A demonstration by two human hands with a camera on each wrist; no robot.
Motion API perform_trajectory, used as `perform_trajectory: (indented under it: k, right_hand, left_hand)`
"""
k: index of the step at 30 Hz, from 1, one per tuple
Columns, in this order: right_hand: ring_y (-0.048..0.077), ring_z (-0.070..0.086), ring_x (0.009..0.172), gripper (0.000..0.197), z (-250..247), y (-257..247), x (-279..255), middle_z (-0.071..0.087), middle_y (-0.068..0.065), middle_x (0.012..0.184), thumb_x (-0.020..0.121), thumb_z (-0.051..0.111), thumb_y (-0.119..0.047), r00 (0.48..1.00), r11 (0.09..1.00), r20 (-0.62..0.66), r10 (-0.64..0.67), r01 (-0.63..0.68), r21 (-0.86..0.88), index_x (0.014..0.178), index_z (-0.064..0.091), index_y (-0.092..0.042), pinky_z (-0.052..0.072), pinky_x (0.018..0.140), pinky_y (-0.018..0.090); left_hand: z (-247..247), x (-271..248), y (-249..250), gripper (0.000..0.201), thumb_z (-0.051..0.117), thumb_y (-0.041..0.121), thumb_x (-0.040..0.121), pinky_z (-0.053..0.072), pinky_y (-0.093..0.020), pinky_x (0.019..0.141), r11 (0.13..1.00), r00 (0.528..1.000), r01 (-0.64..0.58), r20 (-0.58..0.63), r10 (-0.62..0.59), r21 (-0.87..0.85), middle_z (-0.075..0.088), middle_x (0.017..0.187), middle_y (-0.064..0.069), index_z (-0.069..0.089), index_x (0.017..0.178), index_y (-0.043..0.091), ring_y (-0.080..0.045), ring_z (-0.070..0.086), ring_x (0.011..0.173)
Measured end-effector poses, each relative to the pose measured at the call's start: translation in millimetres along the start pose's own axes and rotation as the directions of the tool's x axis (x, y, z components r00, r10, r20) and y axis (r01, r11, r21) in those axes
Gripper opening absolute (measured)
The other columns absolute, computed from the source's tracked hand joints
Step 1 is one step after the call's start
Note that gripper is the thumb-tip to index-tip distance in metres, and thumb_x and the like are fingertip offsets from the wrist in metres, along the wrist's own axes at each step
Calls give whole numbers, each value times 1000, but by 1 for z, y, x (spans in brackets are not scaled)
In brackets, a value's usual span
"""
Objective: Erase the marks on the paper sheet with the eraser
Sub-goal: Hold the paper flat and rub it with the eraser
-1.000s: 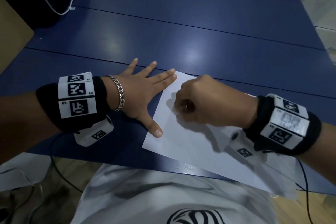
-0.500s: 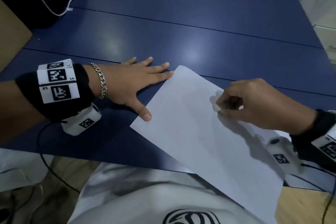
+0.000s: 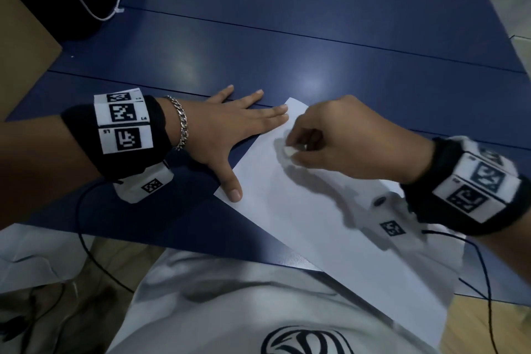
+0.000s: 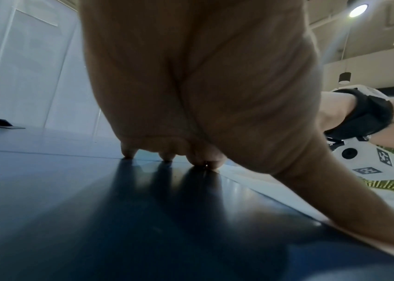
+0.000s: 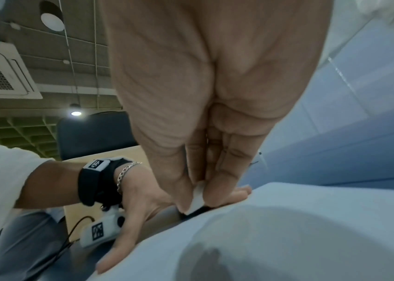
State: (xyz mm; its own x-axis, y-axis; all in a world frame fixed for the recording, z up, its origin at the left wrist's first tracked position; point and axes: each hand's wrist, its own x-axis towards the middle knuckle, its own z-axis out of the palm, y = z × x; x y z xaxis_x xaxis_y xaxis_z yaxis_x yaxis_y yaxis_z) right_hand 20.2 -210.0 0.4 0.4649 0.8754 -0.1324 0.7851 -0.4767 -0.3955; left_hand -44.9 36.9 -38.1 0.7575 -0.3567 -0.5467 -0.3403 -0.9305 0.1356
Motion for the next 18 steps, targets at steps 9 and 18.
perform_trajectory:
  k: [9,18]
  right_hand:
    - [18,62,69,15,28,-23,10,69,-5,74,86,64,-31,986,984,94,-135,145,-102,81,74,-21,51,69,33]
    - [21,61,68,13,22,-18,12,68,-2,74,83,63,-26,990,984,63,-126,133,-122,77,72,-18,48,65,32]
  left_hand:
    - [1,4,-4,165,65,106,40,-10,-72,123,1000,1000,0,2,0,16,-32,166,31,-29,161,41,-21,-32,157]
    - [2,4,-4,166,65,106,40,-12,-71,123,1000,1000,-6,2,6,3,-33,166,31,-31,159,43,-21,-33,156]
